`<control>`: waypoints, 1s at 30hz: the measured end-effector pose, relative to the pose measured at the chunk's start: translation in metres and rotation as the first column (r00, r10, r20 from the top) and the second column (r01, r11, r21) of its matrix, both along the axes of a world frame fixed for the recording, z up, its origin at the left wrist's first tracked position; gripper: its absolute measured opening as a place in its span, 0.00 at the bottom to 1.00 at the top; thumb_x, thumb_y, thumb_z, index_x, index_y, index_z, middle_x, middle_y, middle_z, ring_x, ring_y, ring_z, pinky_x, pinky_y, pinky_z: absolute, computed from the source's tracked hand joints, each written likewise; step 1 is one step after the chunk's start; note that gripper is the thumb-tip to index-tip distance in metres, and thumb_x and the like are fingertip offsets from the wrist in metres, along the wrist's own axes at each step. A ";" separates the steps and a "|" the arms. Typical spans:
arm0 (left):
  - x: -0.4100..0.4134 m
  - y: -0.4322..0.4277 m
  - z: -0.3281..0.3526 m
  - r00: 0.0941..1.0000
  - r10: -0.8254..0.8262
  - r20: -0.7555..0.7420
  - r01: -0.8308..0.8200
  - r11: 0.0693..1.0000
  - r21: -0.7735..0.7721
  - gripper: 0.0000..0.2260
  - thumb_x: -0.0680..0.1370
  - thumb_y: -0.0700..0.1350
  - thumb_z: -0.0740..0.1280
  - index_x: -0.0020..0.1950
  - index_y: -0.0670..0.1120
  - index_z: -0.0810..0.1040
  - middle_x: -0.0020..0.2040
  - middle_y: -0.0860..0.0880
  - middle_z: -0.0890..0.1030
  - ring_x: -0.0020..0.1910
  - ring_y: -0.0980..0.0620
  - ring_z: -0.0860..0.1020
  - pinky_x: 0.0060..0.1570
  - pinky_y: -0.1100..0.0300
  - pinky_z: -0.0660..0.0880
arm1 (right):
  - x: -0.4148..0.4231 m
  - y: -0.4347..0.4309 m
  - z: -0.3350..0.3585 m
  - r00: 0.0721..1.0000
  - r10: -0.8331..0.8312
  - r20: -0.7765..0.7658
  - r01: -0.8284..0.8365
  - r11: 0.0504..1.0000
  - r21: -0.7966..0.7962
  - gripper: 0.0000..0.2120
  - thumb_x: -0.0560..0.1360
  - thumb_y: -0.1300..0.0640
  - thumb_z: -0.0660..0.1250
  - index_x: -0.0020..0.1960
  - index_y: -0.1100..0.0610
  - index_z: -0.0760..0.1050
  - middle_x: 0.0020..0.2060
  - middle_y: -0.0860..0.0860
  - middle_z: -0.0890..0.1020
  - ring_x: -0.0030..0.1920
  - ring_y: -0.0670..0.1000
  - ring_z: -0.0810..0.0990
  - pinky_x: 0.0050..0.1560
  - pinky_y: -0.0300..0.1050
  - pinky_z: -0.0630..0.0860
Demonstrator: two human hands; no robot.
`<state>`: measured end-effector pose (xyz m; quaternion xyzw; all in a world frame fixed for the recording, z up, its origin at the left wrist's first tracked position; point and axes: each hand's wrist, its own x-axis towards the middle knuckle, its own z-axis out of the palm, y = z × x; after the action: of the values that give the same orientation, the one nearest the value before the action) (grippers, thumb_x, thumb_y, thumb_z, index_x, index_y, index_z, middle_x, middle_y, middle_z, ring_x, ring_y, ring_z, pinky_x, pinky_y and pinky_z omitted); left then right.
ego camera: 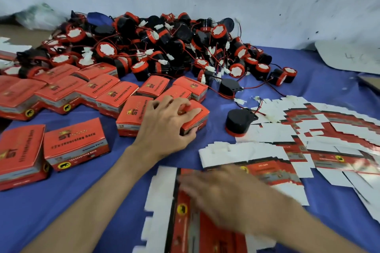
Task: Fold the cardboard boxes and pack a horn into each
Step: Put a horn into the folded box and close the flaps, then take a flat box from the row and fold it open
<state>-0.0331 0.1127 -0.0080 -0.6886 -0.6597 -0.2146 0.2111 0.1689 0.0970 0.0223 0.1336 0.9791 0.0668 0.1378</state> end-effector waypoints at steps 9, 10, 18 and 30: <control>-0.022 0.002 -0.001 0.998 0.032 0.055 -0.032 0.999 0.006 0.16 0.70 0.47 0.70 0.57 0.46 0.83 0.55 0.45 0.81 0.52 0.39 0.78 0.49 0.44 0.73 | -0.015 -0.017 -0.020 0.999 0.017 0.038 -0.020 0.995 0.102 0.31 0.81 0.41 0.45 0.77 0.58 0.49 0.75 0.64 0.53 0.74 0.67 0.51 0.72 0.63 0.52; -0.020 0.001 0.000 0.998 0.001 0.066 -0.002 1.000 0.016 0.16 0.70 0.46 0.70 0.57 0.45 0.83 0.55 0.44 0.81 0.53 0.39 0.77 0.50 0.44 0.73 | -0.019 -0.013 -0.016 0.999 0.027 0.029 -0.029 0.996 0.084 0.33 0.81 0.40 0.44 0.77 0.59 0.41 0.75 0.64 0.43 0.74 0.68 0.42 0.72 0.64 0.42; -0.003 -0.015 0.017 0.504 -0.249 0.827 0.539 0.839 -0.076 0.18 0.79 0.49 0.60 0.55 0.38 0.82 0.54 0.42 0.82 0.56 0.46 0.79 0.60 0.49 0.73 | -0.029 0.038 0.006 0.891 0.068 -0.449 0.037 0.975 0.220 0.22 0.71 0.64 0.49 0.56 0.58 0.78 0.39 0.52 0.83 0.32 0.54 0.82 0.22 0.43 0.70; 0.009 -0.009 0.022 0.203 -0.166 0.965 0.419 0.906 0.068 0.25 0.74 0.67 0.61 0.43 0.44 0.73 0.41 0.44 0.67 0.43 0.46 0.67 0.51 0.50 0.73 | -0.013 0.091 0.050 0.555 -0.125 -0.822 0.279 0.959 0.043 0.11 0.70 0.73 0.63 0.49 0.63 0.76 0.37 0.54 0.84 0.32 0.60 0.81 0.26 0.44 0.69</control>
<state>-0.0241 0.1041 0.0143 -0.5477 -0.5254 -0.5504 -0.3479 0.1561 0.1882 0.0723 0.2718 0.9016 0.0641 -0.3304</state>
